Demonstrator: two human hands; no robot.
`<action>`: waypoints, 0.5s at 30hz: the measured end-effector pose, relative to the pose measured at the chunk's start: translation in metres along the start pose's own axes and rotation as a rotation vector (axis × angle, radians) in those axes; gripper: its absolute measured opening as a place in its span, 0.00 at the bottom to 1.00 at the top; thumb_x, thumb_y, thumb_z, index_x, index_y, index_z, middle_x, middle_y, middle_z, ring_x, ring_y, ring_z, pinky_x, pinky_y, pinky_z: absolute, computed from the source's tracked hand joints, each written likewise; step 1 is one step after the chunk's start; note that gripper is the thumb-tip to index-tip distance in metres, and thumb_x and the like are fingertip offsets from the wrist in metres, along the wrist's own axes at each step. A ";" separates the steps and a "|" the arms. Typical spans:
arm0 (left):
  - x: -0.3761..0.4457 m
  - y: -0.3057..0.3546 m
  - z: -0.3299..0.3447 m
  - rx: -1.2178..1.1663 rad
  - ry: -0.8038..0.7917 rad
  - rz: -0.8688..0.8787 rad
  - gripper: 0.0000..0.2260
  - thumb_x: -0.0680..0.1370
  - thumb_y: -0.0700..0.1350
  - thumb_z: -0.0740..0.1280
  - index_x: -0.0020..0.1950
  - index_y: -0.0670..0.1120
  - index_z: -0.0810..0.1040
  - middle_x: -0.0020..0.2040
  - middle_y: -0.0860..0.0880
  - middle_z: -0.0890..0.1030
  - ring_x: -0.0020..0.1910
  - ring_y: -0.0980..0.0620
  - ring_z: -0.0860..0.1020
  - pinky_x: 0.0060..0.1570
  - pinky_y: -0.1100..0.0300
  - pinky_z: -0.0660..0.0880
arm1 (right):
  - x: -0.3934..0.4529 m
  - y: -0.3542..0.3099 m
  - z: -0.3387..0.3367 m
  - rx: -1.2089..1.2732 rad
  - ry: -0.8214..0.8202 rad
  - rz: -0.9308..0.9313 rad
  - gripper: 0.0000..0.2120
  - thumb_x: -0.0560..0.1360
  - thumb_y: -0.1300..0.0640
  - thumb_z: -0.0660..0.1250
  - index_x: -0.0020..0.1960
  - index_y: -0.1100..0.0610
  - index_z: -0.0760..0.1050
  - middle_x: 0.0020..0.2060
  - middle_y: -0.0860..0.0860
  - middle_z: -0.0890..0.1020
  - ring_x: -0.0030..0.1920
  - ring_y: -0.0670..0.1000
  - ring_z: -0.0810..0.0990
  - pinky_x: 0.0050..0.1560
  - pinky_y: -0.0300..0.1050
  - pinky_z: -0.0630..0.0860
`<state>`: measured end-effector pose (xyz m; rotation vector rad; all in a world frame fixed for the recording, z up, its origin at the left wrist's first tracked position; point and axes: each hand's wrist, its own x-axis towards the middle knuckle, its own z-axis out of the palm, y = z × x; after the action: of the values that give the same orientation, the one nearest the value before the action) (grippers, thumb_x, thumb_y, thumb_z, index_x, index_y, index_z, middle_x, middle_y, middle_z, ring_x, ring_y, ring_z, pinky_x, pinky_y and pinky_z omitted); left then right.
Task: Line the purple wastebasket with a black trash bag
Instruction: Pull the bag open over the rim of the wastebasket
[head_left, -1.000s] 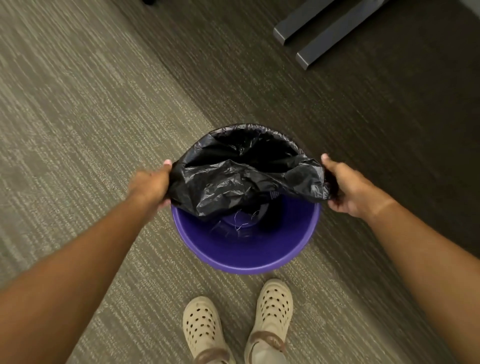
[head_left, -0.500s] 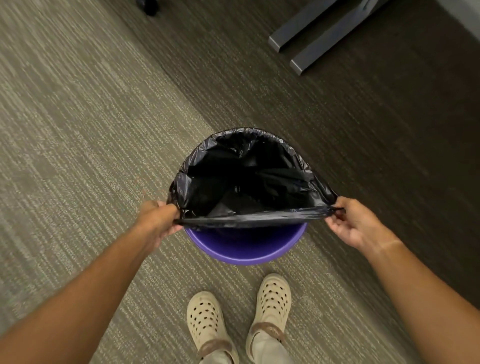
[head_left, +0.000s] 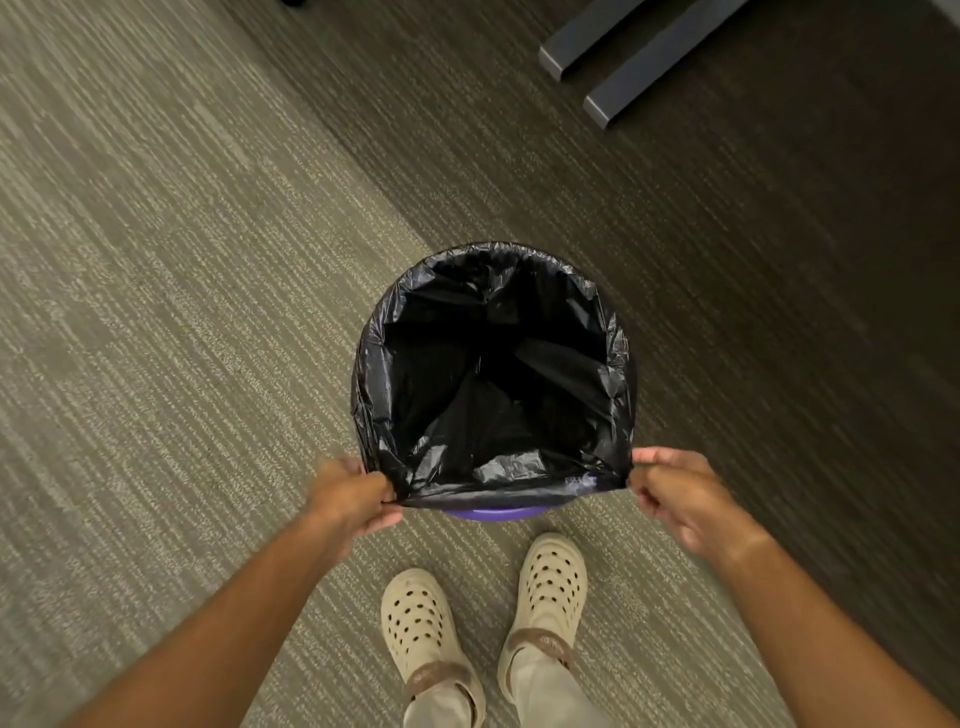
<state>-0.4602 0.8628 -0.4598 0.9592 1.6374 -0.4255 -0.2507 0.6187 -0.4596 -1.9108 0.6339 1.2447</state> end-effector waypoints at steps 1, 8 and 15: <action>0.003 -0.003 0.001 0.012 -0.008 0.011 0.14 0.75 0.28 0.64 0.59 0.38 0.74 0.53 0.38 0.81 0.47 0.45 0.83 0.40 0.55 0.83 | 0.002 0.000 0.003 -0.049 0.001 -0.017 0.13 0.73 0.76 0.61 0.47 0.63 0.79 0.40 0.57 0.83 0.35 0.47 0.75 0.32 0.38 0.71; 0.006 -0.007 0.017 -0.044 -0.160 -0.068 0.07 0.78 0.35 0.65 0.55 0.40 0.77 0.51 0.41 0.84 0.48 0.46 0.84 0.39 0.58 0.82 | 0.028 0.003 0.015 -0.048 -0.048 0.095 0.08 0.75 0.71 0.59 0.42 0.63 0.74 0.32 0.56 0.77 0.30 0.50 0.74 0.32 0.43 0.72; 0.015 -0.021 0.034 0.352 0.142 0.217 0.07 0.75 0.34 0.70 0.52 0.39 0.78 0.45 0.43 0.82 0.39 0.52 0.78 0.38 0.59 0.77 | 0.047 0.019 0.033 -0.163 0.106 -0.061 0.08 0.75 0.70 0.65 0.43 0.61 0.79 0.39 0.56 0.84 0.35 0.50 0.80 0.37 0.45 0.82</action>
<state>-0.4558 0.8313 -0.4880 1.4433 1.5914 -0.5160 -0.2634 0.6342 -0.5165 -2.1263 0.5374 1.1936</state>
